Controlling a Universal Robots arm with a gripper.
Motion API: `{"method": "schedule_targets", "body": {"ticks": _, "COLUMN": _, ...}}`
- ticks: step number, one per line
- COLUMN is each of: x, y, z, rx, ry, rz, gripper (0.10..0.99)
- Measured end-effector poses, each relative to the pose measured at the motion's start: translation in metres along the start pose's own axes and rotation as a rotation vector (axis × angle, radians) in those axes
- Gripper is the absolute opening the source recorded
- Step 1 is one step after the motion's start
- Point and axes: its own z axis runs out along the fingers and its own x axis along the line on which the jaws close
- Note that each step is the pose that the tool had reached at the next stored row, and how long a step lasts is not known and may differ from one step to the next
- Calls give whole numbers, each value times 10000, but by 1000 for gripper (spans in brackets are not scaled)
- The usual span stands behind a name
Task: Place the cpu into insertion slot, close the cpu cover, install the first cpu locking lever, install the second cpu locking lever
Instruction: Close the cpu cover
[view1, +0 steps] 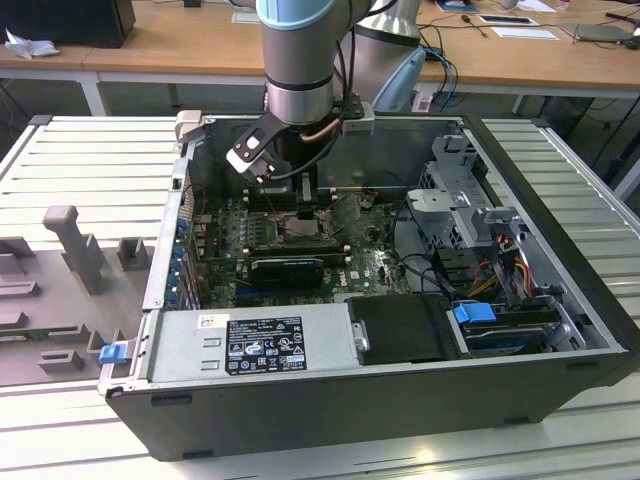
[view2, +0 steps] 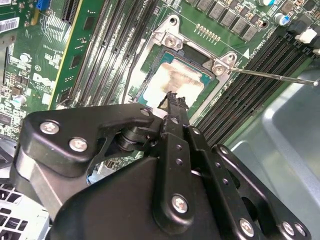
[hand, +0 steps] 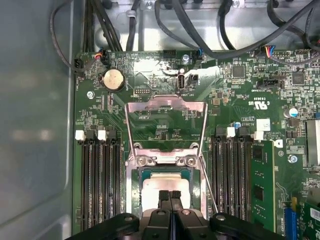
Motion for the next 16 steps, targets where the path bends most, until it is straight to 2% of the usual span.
{"method": "schedule_targets", "body": {"ticks": 12, "x": 4, "y": 6, "z": -52, "rx": 0, "ry": 2, "rz": 0, "gripper": 106}}
{"method": "schedule_targets", "body": {"ticks": 16, "x": 4, "y": 43, "z": -52, "rx": 1, "ry": 1, "rz": -6, "gripper": 106}}
